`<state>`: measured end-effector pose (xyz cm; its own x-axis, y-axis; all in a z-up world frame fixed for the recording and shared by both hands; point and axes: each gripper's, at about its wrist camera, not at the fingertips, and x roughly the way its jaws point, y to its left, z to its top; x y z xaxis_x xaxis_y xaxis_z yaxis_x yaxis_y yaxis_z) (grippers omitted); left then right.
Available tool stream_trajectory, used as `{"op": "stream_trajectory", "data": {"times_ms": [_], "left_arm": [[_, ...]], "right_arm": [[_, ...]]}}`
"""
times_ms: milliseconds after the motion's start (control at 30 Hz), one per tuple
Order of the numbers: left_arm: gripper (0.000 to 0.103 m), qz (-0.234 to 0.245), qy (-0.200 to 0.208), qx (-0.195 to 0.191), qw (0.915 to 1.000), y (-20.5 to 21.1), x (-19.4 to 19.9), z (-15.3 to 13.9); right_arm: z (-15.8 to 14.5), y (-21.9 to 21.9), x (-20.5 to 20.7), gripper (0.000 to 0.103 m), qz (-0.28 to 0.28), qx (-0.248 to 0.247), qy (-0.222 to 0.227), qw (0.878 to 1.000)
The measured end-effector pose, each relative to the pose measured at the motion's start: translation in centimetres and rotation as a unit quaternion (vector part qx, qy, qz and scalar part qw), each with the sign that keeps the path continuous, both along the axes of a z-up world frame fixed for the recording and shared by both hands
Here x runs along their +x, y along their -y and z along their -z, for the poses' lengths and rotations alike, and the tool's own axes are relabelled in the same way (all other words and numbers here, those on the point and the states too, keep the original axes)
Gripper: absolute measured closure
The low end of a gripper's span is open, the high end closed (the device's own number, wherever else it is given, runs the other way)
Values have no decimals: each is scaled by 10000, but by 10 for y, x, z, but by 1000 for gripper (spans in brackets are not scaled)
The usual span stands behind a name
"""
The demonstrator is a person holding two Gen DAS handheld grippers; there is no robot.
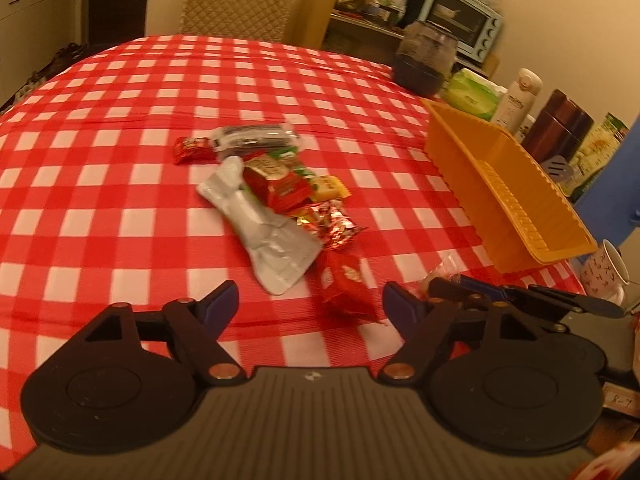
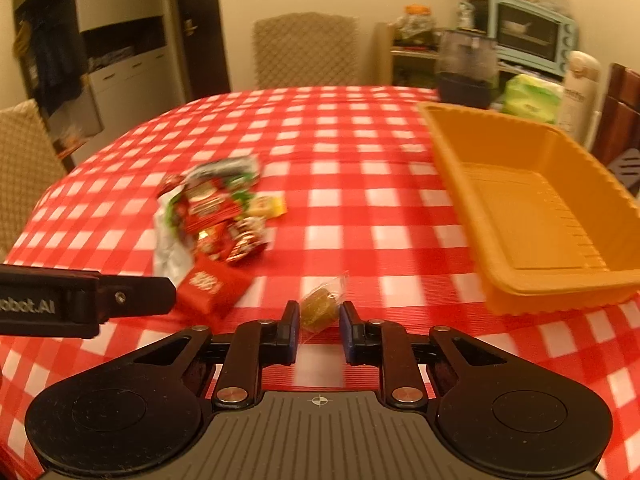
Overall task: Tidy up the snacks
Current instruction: 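Grasp the small clear-wrapped candy with the right tool while the left tool grasps a red square packet, then carry both held snacks over the orange tray and open both tools to drop them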
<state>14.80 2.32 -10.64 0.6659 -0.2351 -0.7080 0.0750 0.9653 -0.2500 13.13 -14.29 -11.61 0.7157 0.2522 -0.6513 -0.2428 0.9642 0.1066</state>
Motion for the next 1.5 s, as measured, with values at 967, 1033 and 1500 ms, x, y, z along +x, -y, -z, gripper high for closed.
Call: {"op": "stream_trajectory", "data": {"times_ms": [967,1033,1500], "left_arm": [[82,198,231,434,9986,29,-3,-16],[82,210,299,429,9984,31,-4,-23],[82,613,752,257,9950,83,21,-66]], "right_arm": [[-30,22,-18,90,199,161,443,9987],[-36,24,-20,90,230,194,527,9982],[-82,84,-3,90,827,198,1056,9908]]}}
